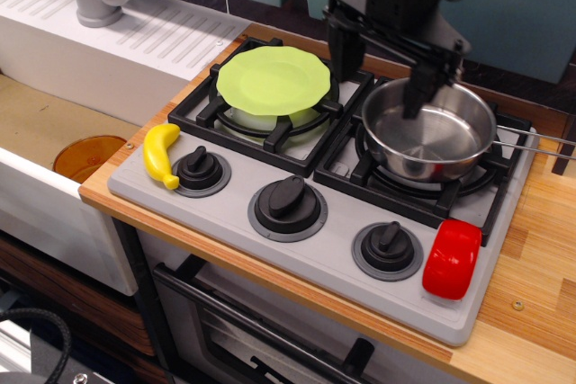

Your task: End effector reaching salmon

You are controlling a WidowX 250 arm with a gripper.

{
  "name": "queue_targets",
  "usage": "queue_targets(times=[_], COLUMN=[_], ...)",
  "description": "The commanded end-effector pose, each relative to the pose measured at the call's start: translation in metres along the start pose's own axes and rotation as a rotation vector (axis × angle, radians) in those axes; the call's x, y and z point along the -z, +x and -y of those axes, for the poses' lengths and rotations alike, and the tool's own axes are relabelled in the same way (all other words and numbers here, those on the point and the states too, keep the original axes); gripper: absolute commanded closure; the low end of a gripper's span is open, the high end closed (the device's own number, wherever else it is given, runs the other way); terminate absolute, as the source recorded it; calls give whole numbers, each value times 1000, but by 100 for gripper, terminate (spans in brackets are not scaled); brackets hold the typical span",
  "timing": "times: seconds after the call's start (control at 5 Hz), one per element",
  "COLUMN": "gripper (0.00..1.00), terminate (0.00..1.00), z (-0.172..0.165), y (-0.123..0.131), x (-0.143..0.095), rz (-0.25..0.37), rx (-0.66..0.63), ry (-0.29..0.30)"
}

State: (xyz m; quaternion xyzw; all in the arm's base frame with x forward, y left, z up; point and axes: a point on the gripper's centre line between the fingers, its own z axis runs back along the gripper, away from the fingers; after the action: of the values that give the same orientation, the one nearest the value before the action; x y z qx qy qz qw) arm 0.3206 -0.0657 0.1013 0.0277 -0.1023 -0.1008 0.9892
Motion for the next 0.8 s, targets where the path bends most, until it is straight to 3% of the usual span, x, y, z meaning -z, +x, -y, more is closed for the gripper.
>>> queue_targets(times=[0.0, 0.6], gripper=[0, 0], terminate=[0, 0], z=[18, 60], y=[-18, -41], x=[-17, 4], rz=[71, 114], rx=[-20, -53], ry=[8, 7])
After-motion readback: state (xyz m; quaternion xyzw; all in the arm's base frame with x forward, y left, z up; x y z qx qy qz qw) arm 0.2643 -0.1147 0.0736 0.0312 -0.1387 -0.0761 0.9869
